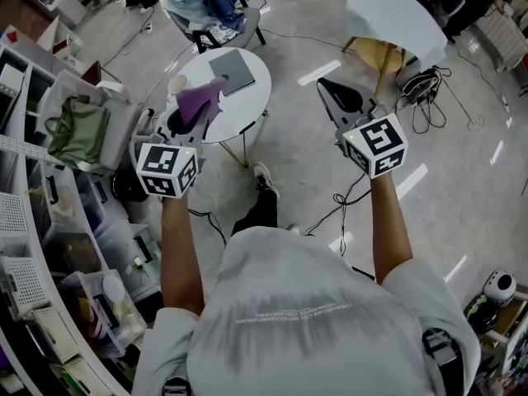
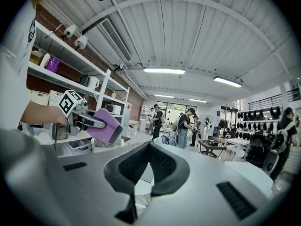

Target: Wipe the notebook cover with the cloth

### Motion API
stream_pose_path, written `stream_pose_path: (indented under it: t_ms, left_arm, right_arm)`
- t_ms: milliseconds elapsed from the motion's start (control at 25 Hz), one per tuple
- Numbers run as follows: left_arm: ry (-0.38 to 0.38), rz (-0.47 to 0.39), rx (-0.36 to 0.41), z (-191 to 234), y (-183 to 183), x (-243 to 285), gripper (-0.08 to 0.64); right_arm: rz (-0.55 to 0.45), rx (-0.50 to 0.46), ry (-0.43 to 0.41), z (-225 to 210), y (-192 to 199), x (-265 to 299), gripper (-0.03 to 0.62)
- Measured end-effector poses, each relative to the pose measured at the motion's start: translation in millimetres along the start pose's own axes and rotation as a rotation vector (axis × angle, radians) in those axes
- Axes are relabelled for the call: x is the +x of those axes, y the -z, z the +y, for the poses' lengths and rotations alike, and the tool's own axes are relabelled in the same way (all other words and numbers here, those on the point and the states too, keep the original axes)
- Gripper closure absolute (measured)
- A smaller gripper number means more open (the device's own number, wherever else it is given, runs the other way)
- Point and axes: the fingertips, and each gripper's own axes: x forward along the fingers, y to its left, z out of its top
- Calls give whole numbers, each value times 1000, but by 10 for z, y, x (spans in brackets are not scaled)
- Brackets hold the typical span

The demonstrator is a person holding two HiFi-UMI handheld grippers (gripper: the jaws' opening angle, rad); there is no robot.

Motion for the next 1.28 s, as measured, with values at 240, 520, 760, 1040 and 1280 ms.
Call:
stream_pose_path:
  t_ms: [240, 520, 760, 1040, 1280]
  left_arm:
    - [3, -21, -32, 471, 43, 646, 471]
    - [2, -19, -45, 1195, -1, 1477, 471]
    - [-20, -6, -62, 1866, 51, 1935, 471]
    - [-41, 30, -83, 2314, 253, 2296, 471]
    - [-46, 67, -103, 2491, 443, 2538, 471]
  right_arm:
    - [51, -31, -8, -270, 124, 533, 592]
    - [95, -43, -16, -807, 65, 1452, 592]
    - [103, -43, -27, -1121, -20, 2270, 591]
    - [88, -30, -76, -1291, -15, 2932, 591]
    - [152, -57, -117, -1349, 175, 3387, 591]
